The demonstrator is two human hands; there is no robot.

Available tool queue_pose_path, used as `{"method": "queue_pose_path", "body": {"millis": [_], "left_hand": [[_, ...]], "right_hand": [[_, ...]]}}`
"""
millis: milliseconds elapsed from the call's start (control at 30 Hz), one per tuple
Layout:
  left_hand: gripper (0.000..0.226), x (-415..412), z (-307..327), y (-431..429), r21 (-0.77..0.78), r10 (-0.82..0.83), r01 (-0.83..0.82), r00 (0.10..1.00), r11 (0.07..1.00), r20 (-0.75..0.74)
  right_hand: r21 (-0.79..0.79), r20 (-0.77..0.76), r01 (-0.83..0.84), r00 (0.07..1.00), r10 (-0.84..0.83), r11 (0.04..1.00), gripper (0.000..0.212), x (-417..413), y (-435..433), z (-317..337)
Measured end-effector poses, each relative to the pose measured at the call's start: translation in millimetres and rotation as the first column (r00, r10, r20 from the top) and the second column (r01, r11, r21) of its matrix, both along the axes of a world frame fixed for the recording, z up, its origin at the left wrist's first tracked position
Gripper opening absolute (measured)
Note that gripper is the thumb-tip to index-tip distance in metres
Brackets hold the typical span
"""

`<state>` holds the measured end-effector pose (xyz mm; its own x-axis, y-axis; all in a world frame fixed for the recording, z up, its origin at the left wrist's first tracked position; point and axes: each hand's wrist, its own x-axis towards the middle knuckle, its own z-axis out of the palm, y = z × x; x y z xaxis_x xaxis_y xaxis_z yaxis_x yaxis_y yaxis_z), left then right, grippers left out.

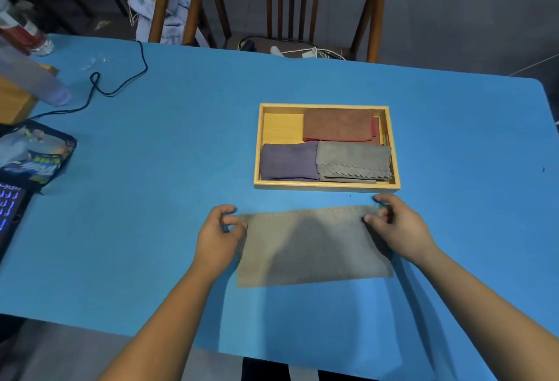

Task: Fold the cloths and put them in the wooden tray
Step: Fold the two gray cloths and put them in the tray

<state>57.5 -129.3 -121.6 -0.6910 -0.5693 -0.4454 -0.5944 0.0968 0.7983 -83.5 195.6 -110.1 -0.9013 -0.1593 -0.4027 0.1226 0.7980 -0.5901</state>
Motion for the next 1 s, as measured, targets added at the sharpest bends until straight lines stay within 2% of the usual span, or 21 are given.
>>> {"method": "queue_pose_path", "body": {"millis": [67,133,167,200,267,333,400,433,467,533,600,633,700,800,867,933,1000], "left_hand": [[0.037,4.2,1.8,-2.8,-0.150,-0.018,0.022,1.000,0.988,0.024],[0.032,24.1,8.5,0.2,-0.416,-0.211,0.201,0.977,0.887,0.021],[0.030,37.7,11.8,5.1,-0.504,-0.385,0.351,0.922,0.789,0.038],[0.033,50.5,13.5,11.1,-0.555,-0.555,0.503,0.827,0.663,0.087],[0.044,70.2,10.7,20.8,-0.607,-0.740,0.694,0.626,0.386,0.245],[0.038,76.7,8.2,23.5,-0.663,-0.775,0.712,0.546,0.230,0.318],[0.022,72.6,9.2,21.3,-0.734,-0.792,0.666,0.516,0.132,0.326],[0.021,69.4,9.9,18.3,-0.746,-0.791,0.655,0.517,0.120,0.327],[0.026,65.3,11.2,14.6,-0.737,-0.784,0.658,0.536,0.155,0.313],[0.030,53.1,15.9,7.6,-0.665,-0.724,0.644,0.654,0.378,0.222],[0.024,34.5,15.9,-0.1,-0.516,-0.594,0.572,0.791,0.637,0.145],[0.020,23.7,14.2,-4.3,-0.438,-0.518,0.510,0.848,0.741,0.111],[0.014,3.6,9.3,-10.2,-0.343,-0.406,0.415,0.908,0.843,0.100],[0.013,-11.9,0.0,-9.8,-0.364,-0.320,0.361,0.932,0.858,0.168],[0.021,-10.3,-1.7,-2.6,-0.436,-0.284,0.359,0.931,0.825,0.229],[0.023,-3.9,5.1,6.2,-0.558,-0.242,0.351,0.934,0.752,0.263],[0.017,0.5,15.0,22.8,-0.705,-0.272,0.325,0.943,0.631,0.191]], "right_hand": [[0.093,-0.141,-0.057,0.988,0.070,0.994,0.048,14.4,8.1,2.1],[0.121,-0.297,-0.242,0.917,0.267,0.963,0.041,36.4,18.1,5.0],[0.129,-0.335,-0.383,0.851,0.404,0.915,0.037,47.3,24.1,5.5],[0.162,-0.344,-0.515,0.770,0.537,0.842,0.038,56.7,29.9,4.7],[0.280,-0.316,-0.667,0.616,0.722,0.691,0.043,65.9,39.8,0.8],[0.361,-0.301,-0.702,0.535,0.789,0.614,0.041,65.0,42.6,0.1],[0.374,-0.338,-0.708,0.498,0.799,0.599,0.028,59.9,40.4,2.1],[0.363,-0.353,-0.706,0.500,0.791,0.609,0.023,57.3,38.5,3.7],[0.345,-0.361,-0.692,0.525,0.770,0.634,0.021,54.0,35.6,6.3],[0.280,-0.357,-0.598,0.661,0.660,0.751,0.023,44.7,26.3,13.7],[0.189,-0.322,-0.431,0.821,0.470,0.882,0.024,30.8,12.1,18.0],[0.151,-0.303,-0.358,0.871,0.388,0.922,0.023,22.8,4.5,16.9],[0.142,-0.268,-0.258,0.920,0.288,0.956,0.020,10.6,-8.5,9.1],[0.195,-0.240,-0.119,0.957,0.165,0.974,0.023,8.6,-19.1,-6.0],[0.214,-0.287,-0.048,0.951,0.110,0.976,0.028,14.0,-19.8,-12.3],[0.213,-0.306,0.018,0.951,0.049,0.977,0.033,18.6,-19.8,-13.0],[0.191,-0.261,0.121,0.963,-0.069,0.974,0.040,23.9,-19.6,-11.3]]}}
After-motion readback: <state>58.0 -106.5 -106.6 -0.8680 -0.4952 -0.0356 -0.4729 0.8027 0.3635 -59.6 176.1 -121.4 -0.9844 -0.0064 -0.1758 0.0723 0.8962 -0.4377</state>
